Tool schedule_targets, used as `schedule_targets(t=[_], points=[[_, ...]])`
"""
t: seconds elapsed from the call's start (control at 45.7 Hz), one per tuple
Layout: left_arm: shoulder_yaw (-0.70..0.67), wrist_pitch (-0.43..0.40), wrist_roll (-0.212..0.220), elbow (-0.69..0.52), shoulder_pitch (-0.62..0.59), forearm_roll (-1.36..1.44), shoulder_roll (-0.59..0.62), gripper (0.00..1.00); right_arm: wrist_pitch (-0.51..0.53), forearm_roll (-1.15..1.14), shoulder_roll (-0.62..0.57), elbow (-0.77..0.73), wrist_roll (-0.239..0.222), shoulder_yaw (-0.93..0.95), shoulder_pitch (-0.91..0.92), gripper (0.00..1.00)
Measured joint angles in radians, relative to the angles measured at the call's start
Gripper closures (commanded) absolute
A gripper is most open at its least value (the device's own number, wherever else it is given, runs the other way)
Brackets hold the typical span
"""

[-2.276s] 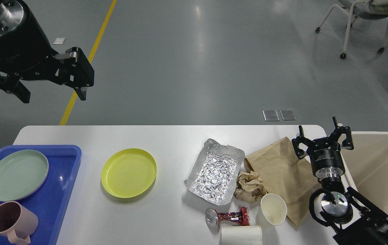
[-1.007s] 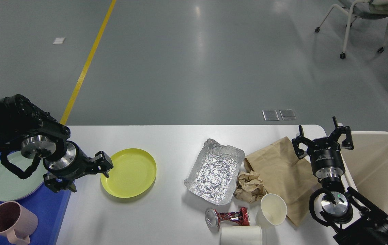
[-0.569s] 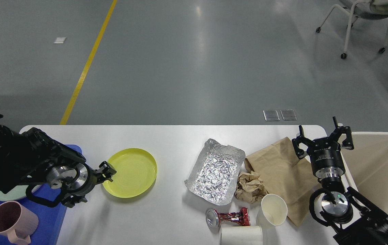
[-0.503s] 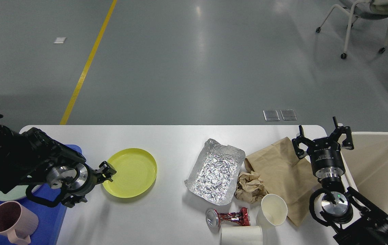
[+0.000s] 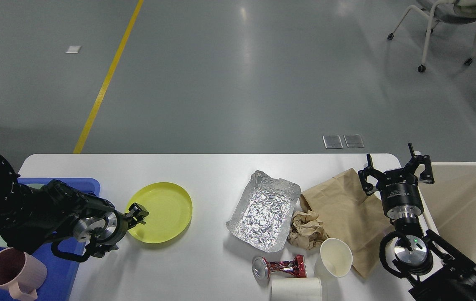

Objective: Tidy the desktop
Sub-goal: 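Grip the yellow plate rim with the left gripper and lift it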

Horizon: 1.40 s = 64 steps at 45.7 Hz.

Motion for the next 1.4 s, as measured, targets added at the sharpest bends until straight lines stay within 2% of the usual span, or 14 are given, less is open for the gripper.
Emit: schedule_targets(t=[0.153, 0.35, 0.416, 0.525, 0.591, 0.678, 0.81, 1.138, 1.401], points=[[-0.015, 0.0, 0.0, 0.017, 0.008, 0.012, 0.002, 0.1, 0.0, 0.0, 0.0, 0.0, 0.0, 0.0, 0.0, 0.0], [-0.033, -0.003, 0.001, 0.021, 0.014, 0.013, 0.003, 0.21, 0.0, 0.0, 0.0, 0.0, 0.0, 0.0, 0.0, 0.0], [-0.033, -0.006, 0.001, 0.021, 0.017, 0.013, 0.003, 0.29, 0.0, 0.0, 0.0, 0.0, 0.0, 0.0, 0.0, 0.0], [-0.037, -0.01, 0.001, 0.021, 0.019, 0.013, 0.004, 0.35, 0.0, 0.0, 0.0, 0.0, 0.0, 0.0, 0.0, 0.0], [-0.043, -0.011, 0.002, 0.022, 0.019, 0.013, 0.006, 0.46, 0.0, 0.0, 0.0, 0.0, 0.0, 0.0, 0.0, 0.0], [-0.046, -0.012, 0.003, 0.022, 0.02, 0.013, 0.008, 0.56, 0.0, 0.0, 0.0, 0.0, 0.0, 0.0, 0.0, 0.0], [-0.047, -0.028, 0.003, 0.022, 0.021, 0.013, 0.013, 0.64, 0.0, 0.0, 0.0, 0.0, 0.0, 0.0, 0.0, 0.0], [-0.048, -0.057, 0.001, 0.022, 0.021, 0.01, 0.017, 0.74, 0.0, 0.0, 0.001, 0.0, 0.0, 0.0, 0.0, 0.0], [-0.048, -0.058, 0.001, 0.022, 0.028, 0.009, 0.018, 0.76, 0.0, 0.0, 0.0, 0.0, 0.0, 0.0, 0.0, 0.0]])
